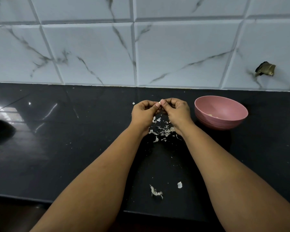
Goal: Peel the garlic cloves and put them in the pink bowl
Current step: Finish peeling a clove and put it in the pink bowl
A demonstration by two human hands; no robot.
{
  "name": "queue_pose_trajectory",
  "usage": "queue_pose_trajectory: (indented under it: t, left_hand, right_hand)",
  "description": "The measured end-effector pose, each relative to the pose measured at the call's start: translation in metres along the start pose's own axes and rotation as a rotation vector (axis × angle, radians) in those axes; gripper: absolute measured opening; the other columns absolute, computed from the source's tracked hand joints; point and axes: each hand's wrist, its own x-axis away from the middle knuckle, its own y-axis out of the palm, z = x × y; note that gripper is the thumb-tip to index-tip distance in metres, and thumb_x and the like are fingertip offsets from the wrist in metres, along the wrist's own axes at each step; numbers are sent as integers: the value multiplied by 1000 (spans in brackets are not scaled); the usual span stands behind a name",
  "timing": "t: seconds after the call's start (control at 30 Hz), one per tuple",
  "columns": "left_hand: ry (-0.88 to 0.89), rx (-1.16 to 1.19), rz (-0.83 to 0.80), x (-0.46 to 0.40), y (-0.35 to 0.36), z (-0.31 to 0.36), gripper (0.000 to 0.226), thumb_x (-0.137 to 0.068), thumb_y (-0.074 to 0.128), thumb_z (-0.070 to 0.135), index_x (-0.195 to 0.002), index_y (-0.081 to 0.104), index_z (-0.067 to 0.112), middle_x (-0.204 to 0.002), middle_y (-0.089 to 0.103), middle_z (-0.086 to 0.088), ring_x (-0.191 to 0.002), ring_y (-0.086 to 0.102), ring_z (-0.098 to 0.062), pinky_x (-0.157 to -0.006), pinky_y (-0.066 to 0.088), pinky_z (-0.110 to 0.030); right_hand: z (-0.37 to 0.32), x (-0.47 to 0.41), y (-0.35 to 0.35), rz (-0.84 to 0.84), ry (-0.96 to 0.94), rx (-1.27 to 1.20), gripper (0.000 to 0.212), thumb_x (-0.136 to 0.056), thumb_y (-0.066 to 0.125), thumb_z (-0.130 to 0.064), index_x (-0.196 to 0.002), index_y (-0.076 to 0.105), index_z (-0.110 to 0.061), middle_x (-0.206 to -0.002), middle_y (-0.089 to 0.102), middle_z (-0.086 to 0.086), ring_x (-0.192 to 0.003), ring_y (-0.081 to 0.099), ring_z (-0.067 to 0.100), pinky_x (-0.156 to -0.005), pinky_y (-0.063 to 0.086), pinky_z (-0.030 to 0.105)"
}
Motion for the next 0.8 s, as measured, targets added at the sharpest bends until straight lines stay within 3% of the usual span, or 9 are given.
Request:
queue_pose_trajectory:
  t: [0.1, 0.27, 0.53, 0.8]
  left_hand:
    - [-17, 17, -29, 1, -1, 3, 10, -90, 64, -2, -82, 66, 3, -72, 65, -6, -58, 59, -4, -62, 51, -15]
    - [-85, 51, -86, 0, -6, 5, 9, -91, 63, -2, -83, 67, 1, -75, 67, -8, -58, 61, -3, -62, 51, -14]
    - [-138, 111, -100, -1, -7, 7, 12, -90, 61, -5, -82, 67, 1, -70, 69, -4, -57, 61, -4, -61, 51, -13]
    - [-158, 155, -104, 0, -8, 9, 11, -91, 60, -6, -84, 66, -2, -69, 70, -5, -58, 63, -5, -61, 52, -13]
  right_hand:
    - [0, 1, 0, -4, 42, -54, 11, -91, 66, -12, -81, 69, -9, -66, 64, 4, -59, 58, 7, -58, 48, 17]
    - [-1, 0, -4, -44, 172, -183, 14, -89, 67, -10, -76, 69, -9, -62, 64, 3, -60, 57, 11, -62, 48, 23]
    - [-7, 3, -5, -49, 273, -363, 11, -89, 65, -3, -77, 66, -4, -57, 65, 0, -53, 59, 5, -56, 52, 16]
    - [-5, 3, 1, -4, 216, -241, 17, -91, 65, -10, -75, 67, -8, -62, 62, 3, -58, 55, 10, -62, 47, 24]
